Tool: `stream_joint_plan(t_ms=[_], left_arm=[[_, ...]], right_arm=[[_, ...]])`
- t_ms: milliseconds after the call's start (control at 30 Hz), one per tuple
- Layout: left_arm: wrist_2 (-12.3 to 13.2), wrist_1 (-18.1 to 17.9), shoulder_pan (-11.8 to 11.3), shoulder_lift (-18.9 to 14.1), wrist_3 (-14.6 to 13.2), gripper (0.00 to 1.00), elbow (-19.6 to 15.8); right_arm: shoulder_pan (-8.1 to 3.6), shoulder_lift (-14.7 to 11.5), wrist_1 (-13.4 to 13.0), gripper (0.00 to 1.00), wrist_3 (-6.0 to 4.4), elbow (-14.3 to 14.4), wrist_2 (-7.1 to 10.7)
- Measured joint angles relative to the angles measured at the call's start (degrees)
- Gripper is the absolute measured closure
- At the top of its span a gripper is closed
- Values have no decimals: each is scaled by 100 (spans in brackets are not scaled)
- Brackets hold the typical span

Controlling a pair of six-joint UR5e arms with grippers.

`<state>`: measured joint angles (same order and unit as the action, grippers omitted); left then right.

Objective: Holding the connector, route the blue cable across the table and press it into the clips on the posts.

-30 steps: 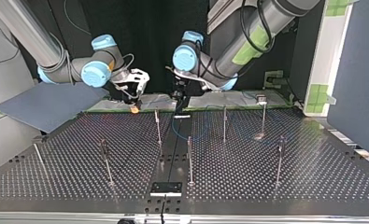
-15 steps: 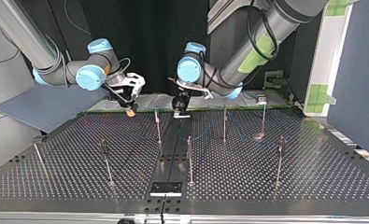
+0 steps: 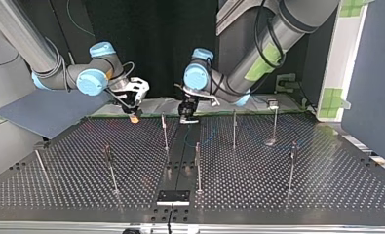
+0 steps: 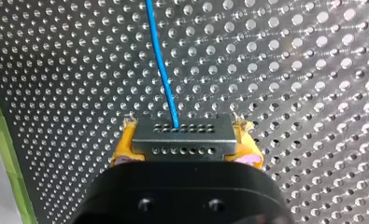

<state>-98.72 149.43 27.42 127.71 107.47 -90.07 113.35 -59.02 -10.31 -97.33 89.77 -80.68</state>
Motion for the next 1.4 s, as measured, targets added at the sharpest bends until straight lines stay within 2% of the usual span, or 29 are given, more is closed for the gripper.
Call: stream_joint_plan(t_ms=[200, 433, 600, 633, 667, 700, 767, 800, 833, 867, 900, 933, 1400], left_arm=[[59, 47, -45, 75, 46, 100, 181], [107, 310, -85, 352, 121, 100, 509], [110, 526, -128, 402, 156, 97, 777], [109, 557, -132, 404, 153, 92, 827], [109, 578, -134, 404, 150, 77, 881], [110, 600, -135, 404, 144, 77, 953], [110, 634, -129, 404, 140, 50, 1045], [109, 658, -123, 405, 136, 50, 1078], [106, 703, -111, 405, 123, 26, 1108], [101, 741, -100, 405, 106, 11, 1122], [89, 780, -89, 405, 83, 11, 1132], [63, 835, -75, 406, 45, 0, 1140], [-518, 1467, 162, 352, -490, 0, 1027]], right_arm=[[-68, 59, -72, 100, -32, -13, 10], [-189, 142, -174, 100, -185, -149, 37], [-245, 216, -195, 100, -217, -265, 55], [-258, 224, -200, 100, -221, -284, 54], [-272, 227, -203, 100, -223, -297, 54], [-286, 230, -205, 100, -225, -307, 52], [-323, 236, -223, 100, -236, -327, 53], [-341, 237, -233, 100, -245, -333, 53], [-364, 239, -247, 100, -260, -341, 53], [-380, 240, -258, 100, -270, -344, 53], [-393, 241, -272, 100, -280, -347, 53], [-409, 243, -291, 100, -291, -349, 53], [-544, 241, -310, 100, -312, -354, 74]])
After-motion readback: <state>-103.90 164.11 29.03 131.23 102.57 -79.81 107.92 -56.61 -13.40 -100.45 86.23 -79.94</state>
